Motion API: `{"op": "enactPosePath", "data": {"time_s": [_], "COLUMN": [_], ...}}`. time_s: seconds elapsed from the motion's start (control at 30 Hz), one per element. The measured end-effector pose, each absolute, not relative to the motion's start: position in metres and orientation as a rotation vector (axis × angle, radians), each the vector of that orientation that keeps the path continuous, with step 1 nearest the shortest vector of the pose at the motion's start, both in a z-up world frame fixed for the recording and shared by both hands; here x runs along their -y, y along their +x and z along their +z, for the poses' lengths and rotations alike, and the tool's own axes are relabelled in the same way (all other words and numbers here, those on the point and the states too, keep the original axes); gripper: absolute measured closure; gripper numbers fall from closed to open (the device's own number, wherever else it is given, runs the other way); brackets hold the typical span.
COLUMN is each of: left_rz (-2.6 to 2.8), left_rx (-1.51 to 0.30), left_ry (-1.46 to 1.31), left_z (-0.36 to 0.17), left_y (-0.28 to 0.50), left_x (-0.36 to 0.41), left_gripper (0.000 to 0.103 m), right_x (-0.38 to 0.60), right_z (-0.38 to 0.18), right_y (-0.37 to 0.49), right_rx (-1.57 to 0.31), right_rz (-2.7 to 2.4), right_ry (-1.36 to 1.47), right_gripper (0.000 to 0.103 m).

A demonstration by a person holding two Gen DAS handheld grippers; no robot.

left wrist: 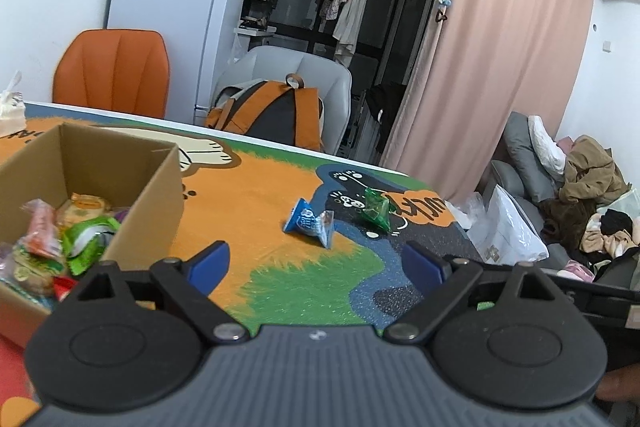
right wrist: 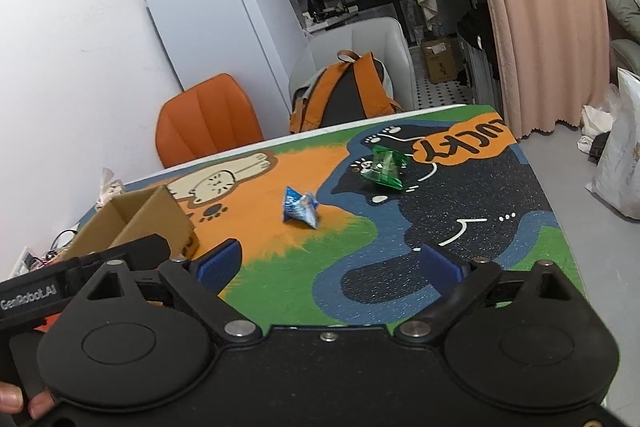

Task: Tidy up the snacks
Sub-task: 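Move both open tools from the box back over the last two candies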

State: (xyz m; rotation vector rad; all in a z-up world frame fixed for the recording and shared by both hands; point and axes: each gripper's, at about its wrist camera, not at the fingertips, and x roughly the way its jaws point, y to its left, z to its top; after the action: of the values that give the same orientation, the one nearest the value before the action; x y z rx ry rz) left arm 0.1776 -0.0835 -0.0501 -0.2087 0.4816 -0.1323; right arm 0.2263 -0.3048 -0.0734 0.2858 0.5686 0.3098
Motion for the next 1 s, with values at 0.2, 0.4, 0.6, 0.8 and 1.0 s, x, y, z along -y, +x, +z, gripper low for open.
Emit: {"op": "enactPosePath", "data": {"time_s": [0.2, 0.4, 0.6, 0.8, 1.0], "left_rz": [-0.139, -0.115, -0.098, -0.083, -0.068], "left_rx": [-0.505, -0.550, -0.590, -0.623, -0.660], "left_ry": [-0.198, -0.215, -0.221, -0.209, -0.217], "left_z": [-0.061, -0.068, -0.070, -0.071, -0.078], "left_y": [0.200, 0.229, 0.261, 0.295, 0.325], "left_x": [0.091, 0.090, 0.095, 0.102, 0.108], "left_gripper": [0.017, 0.020, 0.020, 0.020, 0.020], "right_x": [0.308, 0.317, 0.327, 0.334, 0.337], "right_z": [-0.082, -0.086, -0.089, -0.088, -0.090], "right_y": [0.246, 0.266, 0.293, 0.321, 0.349], "right_rx": [-0.594, -0.610, -0.632, -0.648, -0.669], "right_rz": [0.300, 0.285, 0.270, 0.268, 0.265], "right_ry": [0.300, 0.321, 0.349, 0.367, 0.376], "right_gripper": [0.015, 0.018, 0.018, 0.019, 0.021]}}
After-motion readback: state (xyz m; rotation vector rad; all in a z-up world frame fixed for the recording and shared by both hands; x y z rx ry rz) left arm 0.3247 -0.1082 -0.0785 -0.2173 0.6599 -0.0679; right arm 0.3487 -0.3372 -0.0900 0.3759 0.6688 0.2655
